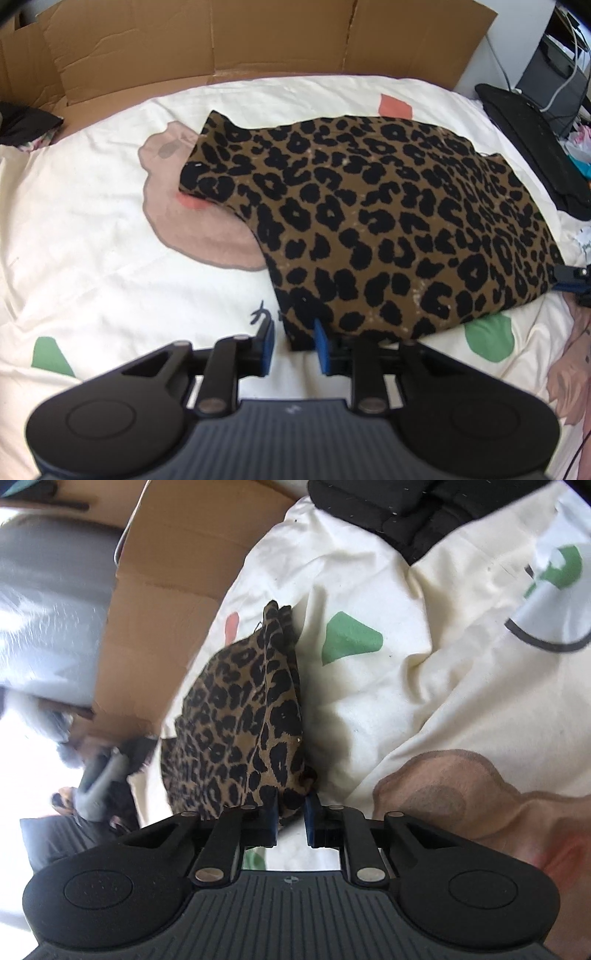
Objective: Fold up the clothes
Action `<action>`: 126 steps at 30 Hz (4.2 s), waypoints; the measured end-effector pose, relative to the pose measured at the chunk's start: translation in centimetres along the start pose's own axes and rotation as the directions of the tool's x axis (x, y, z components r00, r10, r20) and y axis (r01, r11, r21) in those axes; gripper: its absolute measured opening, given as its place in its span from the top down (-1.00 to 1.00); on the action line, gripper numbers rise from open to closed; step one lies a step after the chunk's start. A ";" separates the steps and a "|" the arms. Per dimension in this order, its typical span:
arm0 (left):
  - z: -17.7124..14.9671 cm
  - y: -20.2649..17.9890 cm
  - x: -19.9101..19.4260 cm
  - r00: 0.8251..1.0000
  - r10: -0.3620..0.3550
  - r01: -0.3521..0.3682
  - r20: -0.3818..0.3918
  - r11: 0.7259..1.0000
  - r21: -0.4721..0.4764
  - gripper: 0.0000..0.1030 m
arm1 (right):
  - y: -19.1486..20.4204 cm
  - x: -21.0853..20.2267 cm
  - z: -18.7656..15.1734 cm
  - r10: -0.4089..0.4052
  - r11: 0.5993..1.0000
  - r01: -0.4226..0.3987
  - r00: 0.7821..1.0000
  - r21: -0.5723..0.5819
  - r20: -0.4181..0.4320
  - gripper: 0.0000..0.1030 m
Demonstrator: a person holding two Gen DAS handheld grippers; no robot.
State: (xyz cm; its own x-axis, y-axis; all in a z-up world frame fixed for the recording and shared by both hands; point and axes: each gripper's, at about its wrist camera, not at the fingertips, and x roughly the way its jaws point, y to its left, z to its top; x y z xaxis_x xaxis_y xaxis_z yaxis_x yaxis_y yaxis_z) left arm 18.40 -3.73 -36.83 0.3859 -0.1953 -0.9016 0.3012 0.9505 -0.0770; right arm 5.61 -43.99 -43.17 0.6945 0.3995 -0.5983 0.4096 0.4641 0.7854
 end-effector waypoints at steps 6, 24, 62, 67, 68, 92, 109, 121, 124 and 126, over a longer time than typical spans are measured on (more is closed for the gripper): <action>-0.3 0.4 0.2 1.000 -0.019 0.018 -0.001 0.999 -0.031 0.50 | -0.9 1.2 0.1 0.026 0.998 -0.025 1.000 0.059 -0.012 0.56; -1.0 0.2 1.8 0.995 -0.095 0.095 0.004 0.991 -0.090 0.16 | -1.0 2.5 0.5 0.048 0.997 -0.046 0.998 0.063 -0.033 0.70; 2.1 2.6 -2.6 0.989 -0.120 0.103 -0.082 0.977 -0.187 0.93 | 2.7 1.4 -2.4 0.076 0.995 -0.086 0.977 -0.041 -0.200 0.83; 3.4 2.2 -2.0 0.982 -0.122 0.095 -0.142 0.979 -0.183 0.93 | 3.0 1.2 -3.7 0.068 0.995 -0.083 0.968 -0.053 -0.242 0.83; 3.4 2.0 -2.0 0.981 -0.121 0.093 -0.152 0.980 -0.178 0.93 | 3.1 1.2 -3.9 0.065 0.995 -0.082 0.967 -0.058 -0.245 0.83; 7.0 -4.0 3.0 0.925 -0.047 -0.061 -0.378 0.961 -0.269 0.93 | 3.4 1.0 -2.1 0.073 0.991 -0.092 0.980 -0.097 -0.186 0.83; 8.1 -9.4 2.3 0.921 0.002 -0.166 -0.389 0.907 -0.388 0.93 | 3.6 -0.4 -0.4 0.104 0.975 -0.132 0.982 -0.177 -0.159 0.83; 1.7 -9.4 -2.1 0.915 -0.027 -0.181 -0.403 0.865 -0.468 0.93 | 3.9 -1.1 1.6 0.088 0.972 -0.110 0.990 -0.207 -0.112 0.84; 1.6 -10.3 -2.1 0.915 -0.027 -0.183 -0.402 0.860 -0.476 0.93 | 3.9 -1.2 2.2 0.079 0.972 -0.099 0.992 -0.215 -0.101 0.84; 1.2 -10.6 -2.3 0.919 -0.037 -0.180 -0.392 0.846 -0.502 0.93 | 4.0 -1.1 2.6 0.075 0.970 -0.095 0.993 -0.222 -0.095 0.84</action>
State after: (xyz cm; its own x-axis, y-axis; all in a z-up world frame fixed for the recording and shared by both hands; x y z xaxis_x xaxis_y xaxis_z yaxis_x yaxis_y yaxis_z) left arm 15.36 -13.70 -33.45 0.0021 -0.1202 -0.9927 -0.2521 0.9606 -0.1169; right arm 8.02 -44.66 -38.97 0.6640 0.5068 -0.5498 0.2005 0.5877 0.7839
